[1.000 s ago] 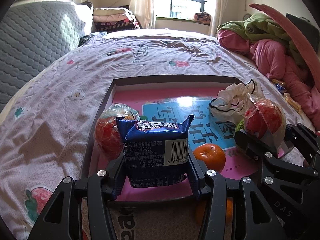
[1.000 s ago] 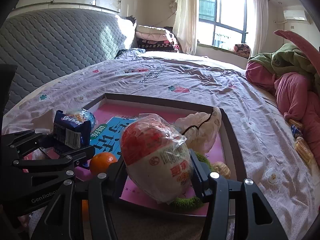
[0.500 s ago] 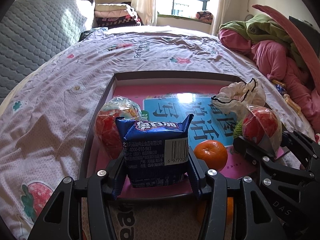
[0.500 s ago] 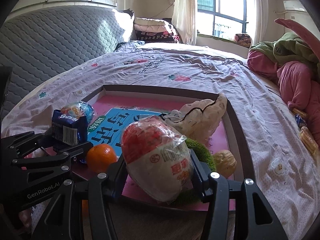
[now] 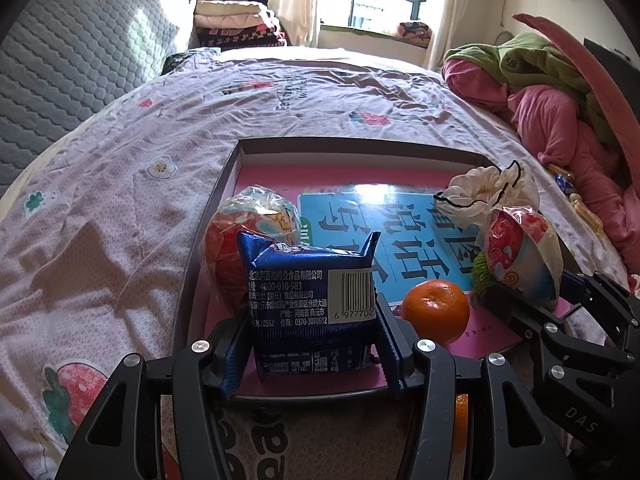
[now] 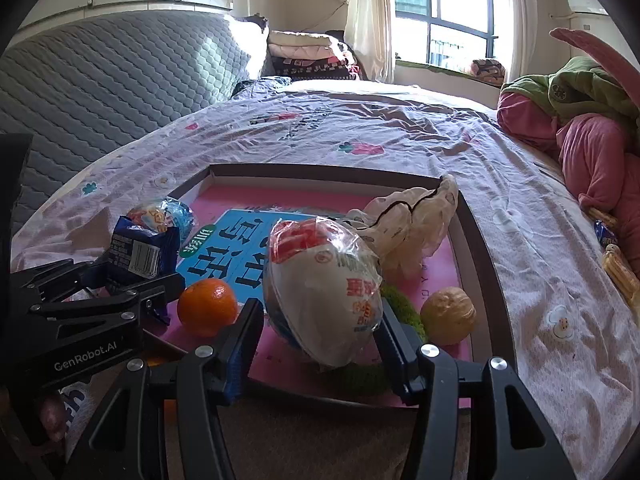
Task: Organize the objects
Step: 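Lower and release the blue packet into the tray with left while right lowers the egg bag, then open the right gripper releasing the egg bag onto the green ring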
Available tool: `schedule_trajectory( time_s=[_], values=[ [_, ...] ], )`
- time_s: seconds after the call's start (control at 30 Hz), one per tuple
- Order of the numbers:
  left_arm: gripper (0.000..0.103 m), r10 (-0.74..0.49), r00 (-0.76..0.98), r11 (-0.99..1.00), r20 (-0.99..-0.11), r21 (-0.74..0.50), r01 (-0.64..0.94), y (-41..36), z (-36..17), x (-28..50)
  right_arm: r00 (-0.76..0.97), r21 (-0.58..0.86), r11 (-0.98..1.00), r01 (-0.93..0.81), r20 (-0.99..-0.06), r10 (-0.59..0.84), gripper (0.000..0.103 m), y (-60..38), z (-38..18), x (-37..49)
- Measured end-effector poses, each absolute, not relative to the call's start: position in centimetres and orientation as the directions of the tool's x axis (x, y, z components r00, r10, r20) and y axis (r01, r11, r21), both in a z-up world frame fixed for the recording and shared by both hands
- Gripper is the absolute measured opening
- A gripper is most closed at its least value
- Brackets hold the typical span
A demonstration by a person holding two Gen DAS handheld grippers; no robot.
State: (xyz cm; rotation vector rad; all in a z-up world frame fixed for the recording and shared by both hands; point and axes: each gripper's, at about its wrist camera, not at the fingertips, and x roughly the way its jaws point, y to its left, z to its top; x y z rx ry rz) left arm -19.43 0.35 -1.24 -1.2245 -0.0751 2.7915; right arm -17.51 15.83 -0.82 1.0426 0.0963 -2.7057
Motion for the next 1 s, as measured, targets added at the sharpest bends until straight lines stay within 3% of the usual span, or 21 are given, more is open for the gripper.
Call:
schedule_trajectory(
  time_s=[1.0],
  values=[
    [0.061, 0.119, -0.688, -0.993, -0.716, -0.092, -0.076, 0.0, 0.1, -17.9, -0.724, 0.037, -0.974, 0.224, -0.662, -0.192, 0.056, 17.4, -0.1, -16.3]
  ],
)
